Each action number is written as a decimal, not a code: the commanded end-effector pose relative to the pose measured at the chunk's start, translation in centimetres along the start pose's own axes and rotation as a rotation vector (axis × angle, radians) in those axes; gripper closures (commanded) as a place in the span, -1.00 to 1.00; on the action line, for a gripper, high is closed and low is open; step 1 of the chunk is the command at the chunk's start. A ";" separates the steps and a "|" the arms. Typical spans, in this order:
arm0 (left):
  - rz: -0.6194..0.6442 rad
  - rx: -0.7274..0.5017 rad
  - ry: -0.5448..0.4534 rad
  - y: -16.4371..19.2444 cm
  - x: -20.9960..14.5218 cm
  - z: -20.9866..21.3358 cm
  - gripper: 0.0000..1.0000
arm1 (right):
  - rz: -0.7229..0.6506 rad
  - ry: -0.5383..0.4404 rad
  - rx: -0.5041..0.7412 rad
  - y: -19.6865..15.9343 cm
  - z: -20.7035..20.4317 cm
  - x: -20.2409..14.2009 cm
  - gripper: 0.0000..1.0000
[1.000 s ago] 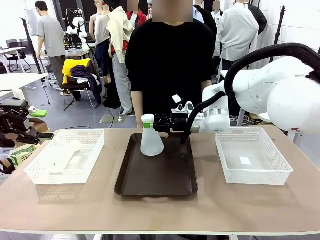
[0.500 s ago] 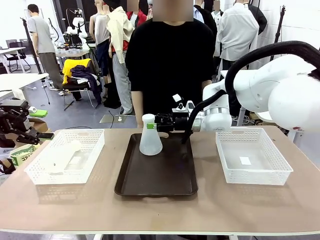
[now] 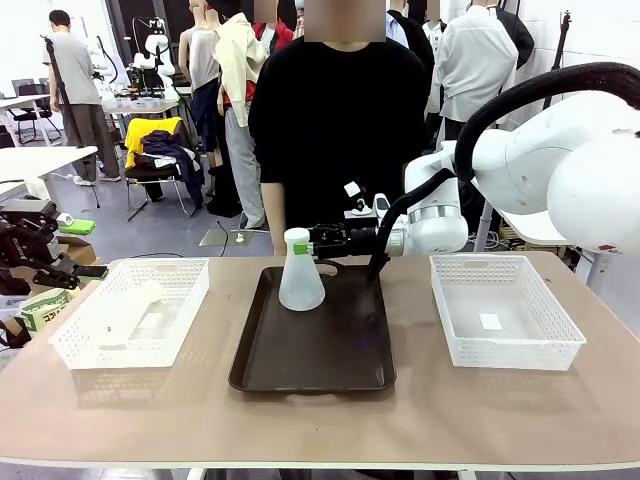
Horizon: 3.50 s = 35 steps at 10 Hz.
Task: Prepare the laboratory tools.
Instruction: Place the picked Big flask upright in the Handle tray as instructed by the person, then pick up the Big flask that the person points to.
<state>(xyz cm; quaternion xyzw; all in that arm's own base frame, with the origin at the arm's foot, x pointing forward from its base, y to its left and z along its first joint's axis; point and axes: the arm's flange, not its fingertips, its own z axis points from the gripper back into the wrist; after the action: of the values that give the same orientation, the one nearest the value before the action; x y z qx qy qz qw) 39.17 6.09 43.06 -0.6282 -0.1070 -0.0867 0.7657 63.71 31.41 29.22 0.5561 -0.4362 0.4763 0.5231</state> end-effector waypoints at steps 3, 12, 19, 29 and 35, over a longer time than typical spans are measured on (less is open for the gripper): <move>-0.015 0.000 -0.012 -0.1 -0.2 0.0 -1.00 | 0.003 -0.012 0.010 -0.4 -0.1 -0.4 -1.00; -0.015 0.000 -0.012 -0.1 -0.2 0.0 -1.00 | 0.055 0.200 -0.054 0.8 1.4 2.5 -1.00; -0.015 0.000 -0.012 -0.1 -0.2 0.0 -1.00 | 0.037 0.517 -0.455 6.8 13.4 10.3 -1.00; -0.015 0.000 -0.012 -0.1 -0.2 0.0 -1.00 | 0.000 0.345 -0.735 14.9 22.8 9.9 -1.00; -0.015 0.000 -0.012 -0.1 -0.2 0.0 -1.00 | 0.000 0.345 -0.735 14.9 22.8 9.9 -1.00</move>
<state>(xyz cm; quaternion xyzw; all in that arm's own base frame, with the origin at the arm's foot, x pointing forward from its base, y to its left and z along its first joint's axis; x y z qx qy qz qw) 39.15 6.10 43.08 -0.6279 -0.1072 -0.0867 0.7659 52.44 7.77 41.52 0.2429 -0.4880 0.3749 0.7499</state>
